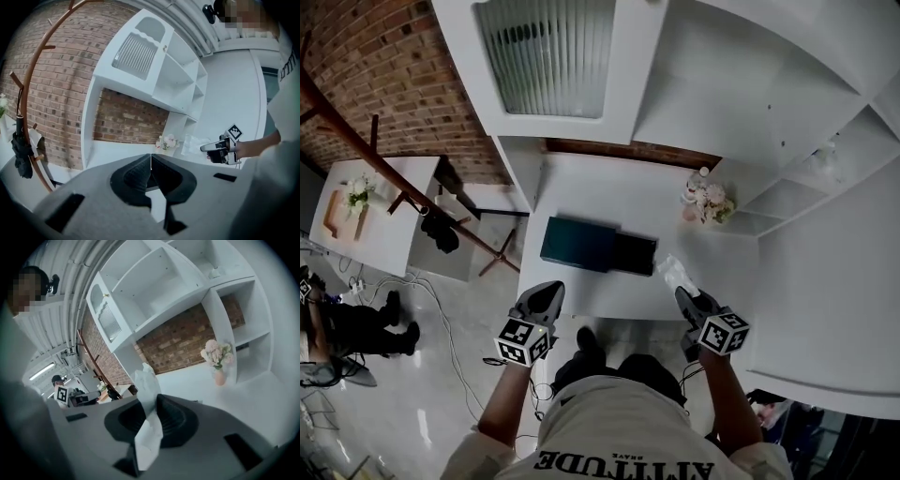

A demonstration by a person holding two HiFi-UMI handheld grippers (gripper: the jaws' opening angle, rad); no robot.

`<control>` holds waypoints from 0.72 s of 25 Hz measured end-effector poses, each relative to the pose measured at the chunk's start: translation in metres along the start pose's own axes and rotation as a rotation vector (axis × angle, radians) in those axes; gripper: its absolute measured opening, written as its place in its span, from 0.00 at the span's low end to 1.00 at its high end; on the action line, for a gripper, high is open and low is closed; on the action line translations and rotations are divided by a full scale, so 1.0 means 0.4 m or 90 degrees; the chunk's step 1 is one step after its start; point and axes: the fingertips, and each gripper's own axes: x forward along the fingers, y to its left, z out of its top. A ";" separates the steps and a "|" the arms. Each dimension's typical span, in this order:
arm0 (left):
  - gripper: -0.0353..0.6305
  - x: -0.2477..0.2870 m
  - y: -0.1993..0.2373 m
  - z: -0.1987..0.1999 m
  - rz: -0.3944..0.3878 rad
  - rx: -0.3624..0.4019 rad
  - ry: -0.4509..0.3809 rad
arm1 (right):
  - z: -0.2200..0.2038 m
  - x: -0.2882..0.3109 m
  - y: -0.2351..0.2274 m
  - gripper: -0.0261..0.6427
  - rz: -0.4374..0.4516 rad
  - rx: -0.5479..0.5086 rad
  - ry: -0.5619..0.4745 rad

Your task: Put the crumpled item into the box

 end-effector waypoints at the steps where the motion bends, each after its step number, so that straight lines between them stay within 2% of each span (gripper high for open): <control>1: 0.09 0.003 0.010 0.000 -0.002 0.002 0.002 | -0.001 0.012 -0.001 0.14 0.002 0.003 0.004; 6: 0.09 0.016 0.030 -0.014 -0.005 -0.008 0.010 | -0.014 0.058 0.000 0.14 0.012 0.004 0.031; 13: 0.09 0.045 0.032 -0.043 0.002 -0.021 0.024 | -0.085 0.164 -0.035 0.14 0.036 0.021 0.128; 18: 0.09 0.067 0.033 -0.043 0.032 -0.028 0.024 | -0.121 0.235 -0.091 0.14 0.049 0.011 0.189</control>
